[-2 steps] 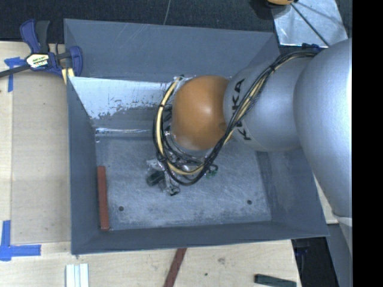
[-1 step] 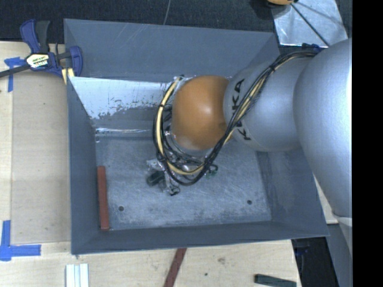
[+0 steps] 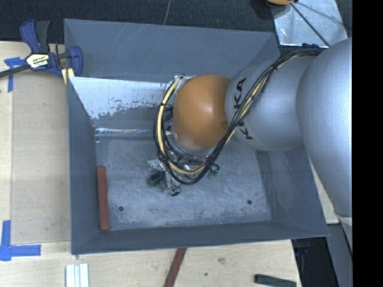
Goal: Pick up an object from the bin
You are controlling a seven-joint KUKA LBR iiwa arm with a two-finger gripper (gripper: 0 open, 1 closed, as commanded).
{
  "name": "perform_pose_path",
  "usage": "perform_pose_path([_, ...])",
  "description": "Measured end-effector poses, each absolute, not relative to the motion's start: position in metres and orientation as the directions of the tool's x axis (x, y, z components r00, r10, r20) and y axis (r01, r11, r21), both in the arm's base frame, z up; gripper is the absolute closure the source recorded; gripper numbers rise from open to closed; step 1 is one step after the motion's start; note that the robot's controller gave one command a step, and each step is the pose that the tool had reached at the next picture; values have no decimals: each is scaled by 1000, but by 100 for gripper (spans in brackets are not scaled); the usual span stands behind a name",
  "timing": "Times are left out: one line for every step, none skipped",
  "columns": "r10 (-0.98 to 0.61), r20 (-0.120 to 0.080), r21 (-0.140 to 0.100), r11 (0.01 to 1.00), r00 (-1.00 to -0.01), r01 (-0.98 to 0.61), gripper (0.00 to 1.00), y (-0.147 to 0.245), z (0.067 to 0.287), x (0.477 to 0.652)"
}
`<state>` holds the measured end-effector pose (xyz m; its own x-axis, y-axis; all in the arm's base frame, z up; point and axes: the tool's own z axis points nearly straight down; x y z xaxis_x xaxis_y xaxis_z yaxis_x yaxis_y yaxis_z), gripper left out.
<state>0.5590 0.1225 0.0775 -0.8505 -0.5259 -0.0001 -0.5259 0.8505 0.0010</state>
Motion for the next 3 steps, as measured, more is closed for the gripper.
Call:
perform_pose_path([-525,1,1,851,-851,-525,100,122,94,559])
perform_pose_path([-524,-5,-2,851,-851,-524,100,123,109,561])
perform_pose_path([-524,-6,-2,852,-852,-524,100,123,115,560])
